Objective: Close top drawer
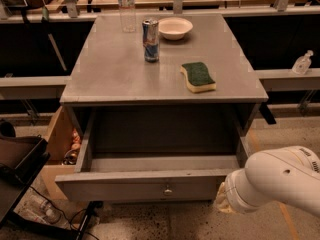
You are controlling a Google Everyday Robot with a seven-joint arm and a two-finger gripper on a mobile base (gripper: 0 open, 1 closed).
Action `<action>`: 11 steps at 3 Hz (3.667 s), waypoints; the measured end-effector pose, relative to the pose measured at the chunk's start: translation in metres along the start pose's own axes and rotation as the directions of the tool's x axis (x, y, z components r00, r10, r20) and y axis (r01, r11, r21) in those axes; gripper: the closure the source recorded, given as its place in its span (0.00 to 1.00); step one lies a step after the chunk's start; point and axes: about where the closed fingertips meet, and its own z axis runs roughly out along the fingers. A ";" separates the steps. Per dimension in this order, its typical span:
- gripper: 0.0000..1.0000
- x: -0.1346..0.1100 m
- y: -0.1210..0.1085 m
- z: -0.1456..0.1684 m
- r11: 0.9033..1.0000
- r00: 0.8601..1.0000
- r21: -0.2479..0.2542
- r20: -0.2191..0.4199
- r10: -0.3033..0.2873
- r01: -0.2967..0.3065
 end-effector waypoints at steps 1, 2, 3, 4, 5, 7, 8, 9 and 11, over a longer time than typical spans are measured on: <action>1.00 -0.010 -0.021 0.007 1.000 0.999 0.019 0.030 -0.017 0.016; 1.00 -0.010 -0.030 0.010 0.999 0.999 0.024 0.037 -0.030 0.029; 1.00 -0.005 -0.065 0.015 0.998 0.998 0.045 0.047 -0.049 0.047; 1.00 -0.005 -0.063 0.015 0.998 0.998 0.045 0.047 -0.049 0.047; 1.00 0.000 -0.092 0.022 0.997 0.997 0.050 0.057 -0.061 0.058; 1.00 0.010 -0.137 0.033 0.996 0.994 0.053 0.075 -0.079 0.076; 1.00 0.020 -0.182 0.046 0.994 0.990 0.054 0.097 -0.101 0.096; 1.00 0.020 -0.182 0.046 0.994 0.990 0.054 0.097 -0.101 0.096; 1.00 0.032 -0.167 -0.003 0.995 0.985 0.032 0.141 -0.099 0.096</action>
Offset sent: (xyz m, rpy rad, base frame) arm 0.1267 0.0288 0.0020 0.1009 -0.1157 0.1050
